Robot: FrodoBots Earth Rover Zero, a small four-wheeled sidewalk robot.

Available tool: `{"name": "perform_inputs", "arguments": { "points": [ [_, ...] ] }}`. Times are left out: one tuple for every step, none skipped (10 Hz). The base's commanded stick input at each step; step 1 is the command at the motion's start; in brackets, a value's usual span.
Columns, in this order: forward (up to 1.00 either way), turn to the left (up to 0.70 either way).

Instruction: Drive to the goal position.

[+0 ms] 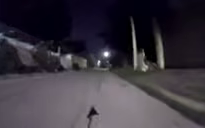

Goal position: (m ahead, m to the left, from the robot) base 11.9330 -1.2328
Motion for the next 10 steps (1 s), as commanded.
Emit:
{"name": "perform_inputs", "arguments": {
  "points": [
    [0.7, 0.0],
    [0.7, 0.0],
    [0.7, 0.0],
    [0.7, 0.0],
    [0.7, 0.0],
    [0.7, 0.0],
    [0.7, 0.0],
    [0.7, 0.0],
    [0.7, 0.0],
    [0.7, 0.0]
  ]
}}
